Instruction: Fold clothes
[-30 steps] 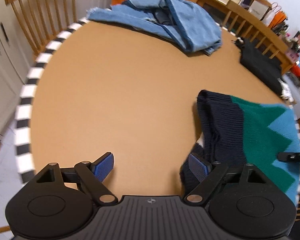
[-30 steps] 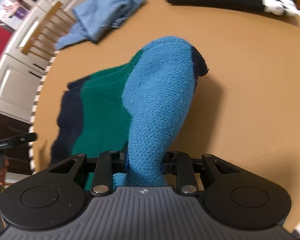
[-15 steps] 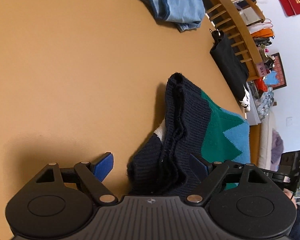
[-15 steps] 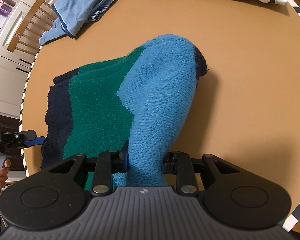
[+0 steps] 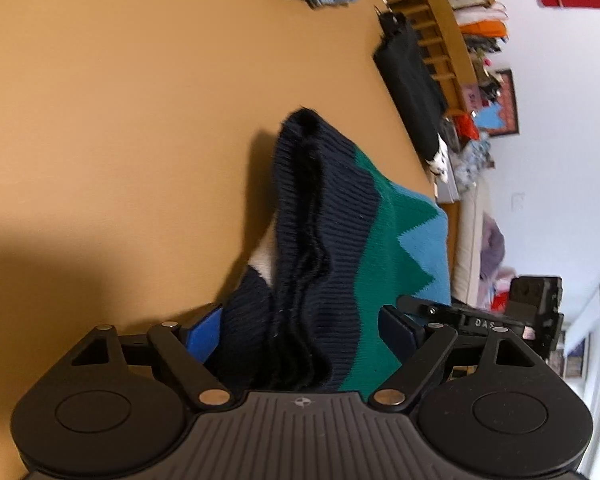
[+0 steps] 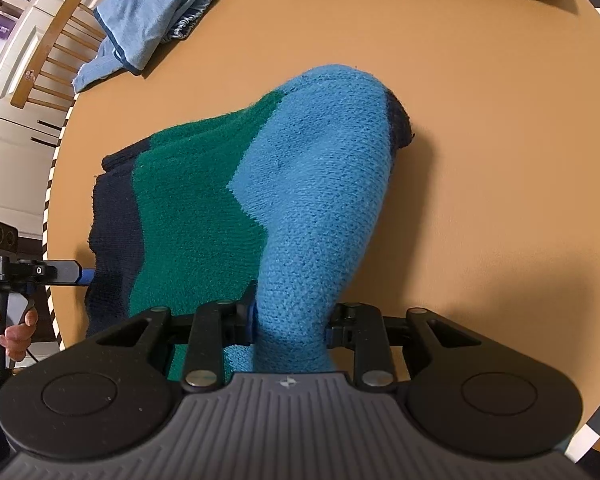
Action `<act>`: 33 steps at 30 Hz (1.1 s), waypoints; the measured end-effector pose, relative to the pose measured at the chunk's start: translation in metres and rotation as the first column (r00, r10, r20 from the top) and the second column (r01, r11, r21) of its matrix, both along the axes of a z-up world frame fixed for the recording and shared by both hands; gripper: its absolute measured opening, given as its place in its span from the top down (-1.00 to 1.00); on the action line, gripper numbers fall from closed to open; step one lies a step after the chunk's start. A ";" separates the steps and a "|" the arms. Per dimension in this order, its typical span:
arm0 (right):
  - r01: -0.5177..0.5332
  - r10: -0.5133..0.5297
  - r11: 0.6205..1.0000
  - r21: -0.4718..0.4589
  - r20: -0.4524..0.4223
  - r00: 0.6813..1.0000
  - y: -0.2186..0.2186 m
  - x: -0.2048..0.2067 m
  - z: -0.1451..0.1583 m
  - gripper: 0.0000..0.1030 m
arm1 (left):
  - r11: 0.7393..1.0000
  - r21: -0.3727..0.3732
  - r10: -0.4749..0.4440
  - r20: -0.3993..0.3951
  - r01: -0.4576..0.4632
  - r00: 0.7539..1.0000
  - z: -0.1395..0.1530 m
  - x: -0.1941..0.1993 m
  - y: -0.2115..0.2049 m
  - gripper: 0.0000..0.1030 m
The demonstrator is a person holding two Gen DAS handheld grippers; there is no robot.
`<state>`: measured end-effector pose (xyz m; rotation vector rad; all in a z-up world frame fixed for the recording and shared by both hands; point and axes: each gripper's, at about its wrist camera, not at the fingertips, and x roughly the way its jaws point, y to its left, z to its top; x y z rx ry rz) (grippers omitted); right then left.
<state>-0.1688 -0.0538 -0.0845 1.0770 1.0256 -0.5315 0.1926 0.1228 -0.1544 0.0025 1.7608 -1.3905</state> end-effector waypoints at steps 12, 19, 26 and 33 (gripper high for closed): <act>0.013 -0.014 0.999 0.029 0.011 1.000 -0.002 -0.004 -0.005 0.42 | 0.998 -0.056 0.008 -0.073 -0.012 0.997 -0.017 -0.027 -0.018 -0.29; 0.020 -0.021 1.000 0.021 0.034 0.999 -0.001 -0.006 -0.005 0.44 | 0.999 0.025 0.020 0.029 -0.020 0.999 -0.010 -0.039 -0.019 0.29; -0.005 0.009 0.999 -0.039 0.107 0.994 0.009 -0.009 0.017 0.49 | 1.000 0.003 0.000 0.139 0.000 0.990 0.031 -0.050 -0.027 0.33; 0.036 -0.026 0.997 -0.067 0.136 0.990 0.002 -0.024 0.034 0.49 | 1.000 -0.014 -0.018 0.146 0.020 0.989 0.061 -0.061 -0.039 0.33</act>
